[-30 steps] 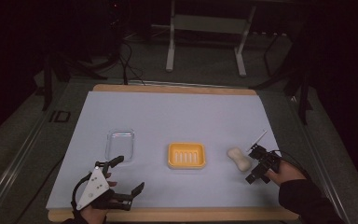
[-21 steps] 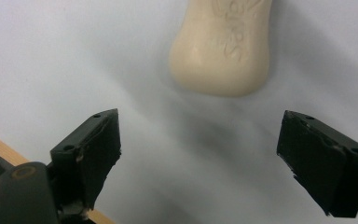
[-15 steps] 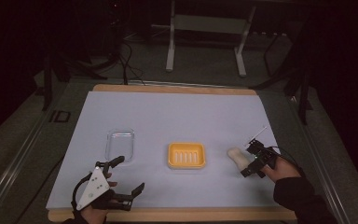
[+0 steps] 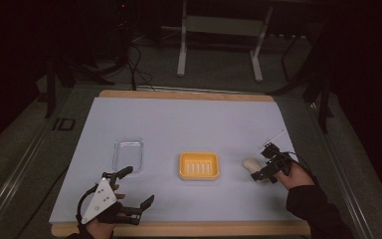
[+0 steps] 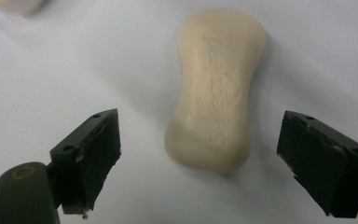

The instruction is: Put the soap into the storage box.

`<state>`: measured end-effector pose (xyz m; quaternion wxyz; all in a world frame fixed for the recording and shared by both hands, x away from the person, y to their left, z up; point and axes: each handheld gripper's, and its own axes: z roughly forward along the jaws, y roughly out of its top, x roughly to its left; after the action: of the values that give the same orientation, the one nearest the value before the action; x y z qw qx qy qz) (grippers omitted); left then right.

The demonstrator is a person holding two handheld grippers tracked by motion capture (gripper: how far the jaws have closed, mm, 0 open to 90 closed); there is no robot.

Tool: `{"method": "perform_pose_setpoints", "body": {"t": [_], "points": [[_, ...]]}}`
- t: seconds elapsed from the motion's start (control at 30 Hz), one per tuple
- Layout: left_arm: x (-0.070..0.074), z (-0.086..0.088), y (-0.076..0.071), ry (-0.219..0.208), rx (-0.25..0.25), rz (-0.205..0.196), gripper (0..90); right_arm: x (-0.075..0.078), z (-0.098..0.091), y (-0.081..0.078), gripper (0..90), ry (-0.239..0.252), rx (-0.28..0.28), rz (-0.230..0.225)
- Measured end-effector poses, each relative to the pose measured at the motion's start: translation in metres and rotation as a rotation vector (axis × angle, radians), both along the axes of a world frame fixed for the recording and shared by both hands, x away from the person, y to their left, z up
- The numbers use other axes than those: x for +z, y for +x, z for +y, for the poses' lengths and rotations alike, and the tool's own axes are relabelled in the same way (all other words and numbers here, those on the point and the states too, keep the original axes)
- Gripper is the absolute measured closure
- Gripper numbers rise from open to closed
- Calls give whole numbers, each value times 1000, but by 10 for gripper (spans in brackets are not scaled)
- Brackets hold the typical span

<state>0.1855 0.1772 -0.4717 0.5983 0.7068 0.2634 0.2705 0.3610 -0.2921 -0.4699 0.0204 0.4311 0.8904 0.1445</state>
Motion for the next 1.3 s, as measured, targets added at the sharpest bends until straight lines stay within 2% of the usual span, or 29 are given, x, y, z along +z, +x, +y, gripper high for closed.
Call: {"method": "perform_pose_setpoints", "body": {"t": [0.23, 0.37, 0.4, 0.67, 0.97, 1.13, 1.3], "points": [[0, 0, 0, 0, -2, 1, 7, 0, -1, 3, 131, 69, -15, -70], [0, 0, 0, 0, -3, 1, 7, -3, 2, 4, 132, 58, -20, -112], [0, 0, 0, -1, -3, 1, 7, -6, 2, 5, 133, 42, -14, -125], [0, -1, 0, 7, -5, 2, 7, -18, 5, 7, 159, 14, -31, -143], [0, -1, 0, 6, -5, 1, 7, -26, 9, 8, 283, -1, -34, -146], [0, -1, 0, 5, -5, 1, 7, -34, 12, 4, 340, -26, -13, -149], [0, -1, 0, 6, -5, 1, 7, -36, 11, 5, 408, -5, -31, -155]]}}
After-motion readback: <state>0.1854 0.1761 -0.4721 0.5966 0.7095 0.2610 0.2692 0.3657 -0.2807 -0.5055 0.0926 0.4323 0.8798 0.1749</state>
